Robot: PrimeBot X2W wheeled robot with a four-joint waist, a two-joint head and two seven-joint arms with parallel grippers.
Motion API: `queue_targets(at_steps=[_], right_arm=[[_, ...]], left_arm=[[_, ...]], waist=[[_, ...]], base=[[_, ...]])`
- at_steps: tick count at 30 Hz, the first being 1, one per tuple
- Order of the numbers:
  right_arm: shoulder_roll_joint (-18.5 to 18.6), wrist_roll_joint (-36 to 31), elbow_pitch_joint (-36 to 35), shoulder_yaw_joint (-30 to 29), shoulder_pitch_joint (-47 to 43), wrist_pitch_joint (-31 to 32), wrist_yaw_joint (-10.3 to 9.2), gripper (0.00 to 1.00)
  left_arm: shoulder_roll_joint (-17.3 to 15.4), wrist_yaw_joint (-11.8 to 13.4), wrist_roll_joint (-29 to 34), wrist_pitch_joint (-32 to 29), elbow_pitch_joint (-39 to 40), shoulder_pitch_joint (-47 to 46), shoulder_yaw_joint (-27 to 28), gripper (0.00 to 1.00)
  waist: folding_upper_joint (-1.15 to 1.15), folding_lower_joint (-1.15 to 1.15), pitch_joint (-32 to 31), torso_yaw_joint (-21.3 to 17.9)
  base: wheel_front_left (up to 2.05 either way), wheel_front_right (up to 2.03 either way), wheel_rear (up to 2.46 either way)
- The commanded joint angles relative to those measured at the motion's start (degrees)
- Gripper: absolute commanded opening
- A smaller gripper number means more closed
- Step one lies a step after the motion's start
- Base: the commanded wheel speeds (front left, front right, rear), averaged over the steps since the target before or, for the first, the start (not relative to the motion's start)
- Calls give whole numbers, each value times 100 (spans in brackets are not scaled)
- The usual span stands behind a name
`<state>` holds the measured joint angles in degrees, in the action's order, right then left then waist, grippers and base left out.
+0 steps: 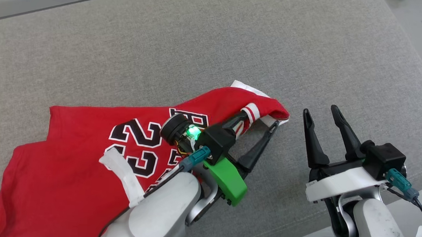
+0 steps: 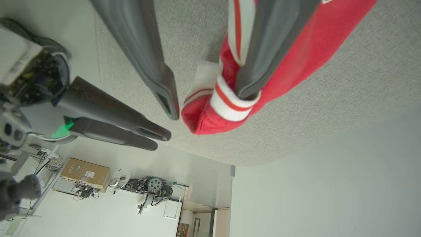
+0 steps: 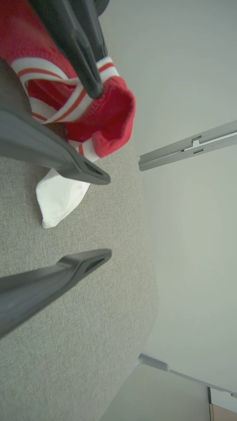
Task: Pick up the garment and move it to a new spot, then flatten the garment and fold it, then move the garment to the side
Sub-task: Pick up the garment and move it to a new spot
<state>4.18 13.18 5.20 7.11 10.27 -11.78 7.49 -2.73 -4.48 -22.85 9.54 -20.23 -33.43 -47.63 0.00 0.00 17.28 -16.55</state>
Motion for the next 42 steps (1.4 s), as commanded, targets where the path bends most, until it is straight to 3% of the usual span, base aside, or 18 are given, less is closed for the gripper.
queue_targets(at_steps=[1, 7, 19, 23, 30, 42], right_arm=[[-8, -33, 31, -8, 80, -56, 0, 100], [30, -34, 116, -29, -16, -16, 0, 100], [164, -7, -88, -130, -357, 245, 0, 100], [200, -30, -193, -186, -518, 361, 0, 100], [274, -3, -333, -225, -804, 530, 0, 100], [257, 3, -530, -214, -1082, 705, 0, 100]], left_arm=[[-35, 60, -32, 106, 0, -90, -30, 100], [-194, 401, -45, 385, 161, 177, 192, 100], [-1220, 1529, -487, 552, 1043, 1520, 1671, 100], [-1518, 1786, -675, 564, 1130, 2020, 2281, 100], [-1724, 1857, -654, 567, 1266, 2626, 2699, 100], [-1692, 2005, -523, 545, 1432, 2952, 2628, 100]], waist=[[0, 0, -30, 90], [0, 0, -430, 543], [0, 0, -927, 1347], [0, 0, -1089, 1538], [0, 0, -1338, 1608], [0, 0, -1483, 1572]], base=[[0, 0, 0], [0, 0, 0], [0, 0, 0], [0, 0, 0], [0, 0, 0], [0, 0, 0]])
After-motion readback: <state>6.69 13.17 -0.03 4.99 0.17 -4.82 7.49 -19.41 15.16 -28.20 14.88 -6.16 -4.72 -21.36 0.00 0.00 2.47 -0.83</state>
